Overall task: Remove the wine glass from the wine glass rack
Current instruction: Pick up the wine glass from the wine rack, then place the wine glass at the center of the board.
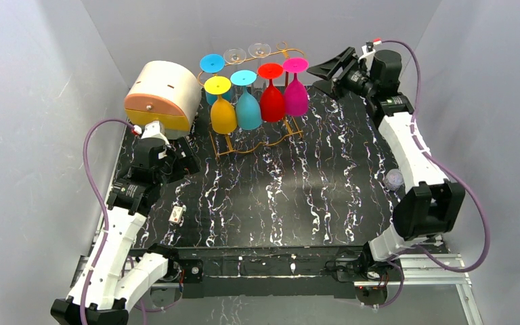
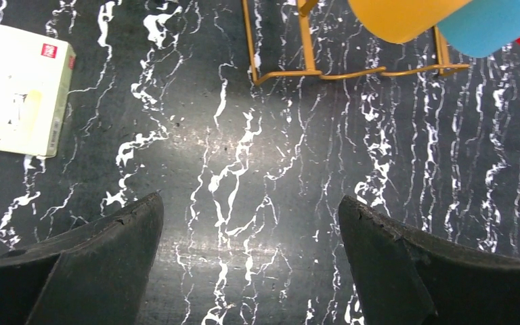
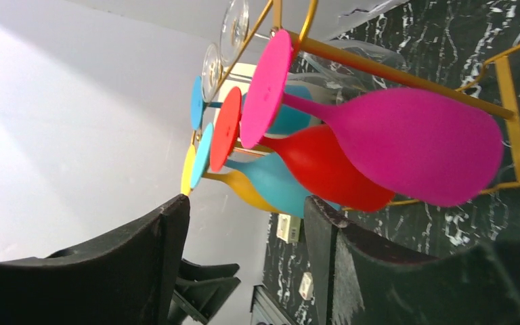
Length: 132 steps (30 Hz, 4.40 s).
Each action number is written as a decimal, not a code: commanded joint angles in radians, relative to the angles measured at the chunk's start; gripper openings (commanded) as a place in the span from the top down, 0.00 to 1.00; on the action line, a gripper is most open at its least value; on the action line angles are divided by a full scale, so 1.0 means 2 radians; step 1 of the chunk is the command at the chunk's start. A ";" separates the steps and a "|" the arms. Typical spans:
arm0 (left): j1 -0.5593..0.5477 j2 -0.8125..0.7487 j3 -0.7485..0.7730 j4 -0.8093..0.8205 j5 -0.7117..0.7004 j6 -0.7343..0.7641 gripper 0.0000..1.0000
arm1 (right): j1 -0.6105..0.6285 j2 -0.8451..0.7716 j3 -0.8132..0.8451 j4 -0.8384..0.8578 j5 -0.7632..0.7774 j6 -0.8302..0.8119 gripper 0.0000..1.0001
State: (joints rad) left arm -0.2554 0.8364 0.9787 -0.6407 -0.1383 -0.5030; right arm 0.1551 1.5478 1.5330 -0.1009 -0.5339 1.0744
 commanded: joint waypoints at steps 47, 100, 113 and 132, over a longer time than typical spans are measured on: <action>0.001 -0.003 0.025 -0.005 0.039 0.003 0.11 | 0.022 0.133 0.207 -0.079 0.063 0.004 0.91; 0.001 0.006 0.063 -0.003 0.082 -0.012 0.14 | 0.026 0.085 0.188 -0.104 0.072 0.059 0.99; 0.001 0.002 0.102 -0.047 -0.009 0.023 0.02 | 0.026 0.070 0.166 -0.110 0.030 0.004 0.99; 0.001 -0.036 0.013 0.045 0.196 0.008 0.08 | 0.026 -0.205 -0.267 0.152 -0.079 -0.149 0.99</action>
State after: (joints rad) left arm -0.2554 0.7574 1.0328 -0.6605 0.0914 -0.4442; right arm 0.2050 1.1828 1.0607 -0.0490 -0.5301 0.8944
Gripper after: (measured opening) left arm 0.945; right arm 0.038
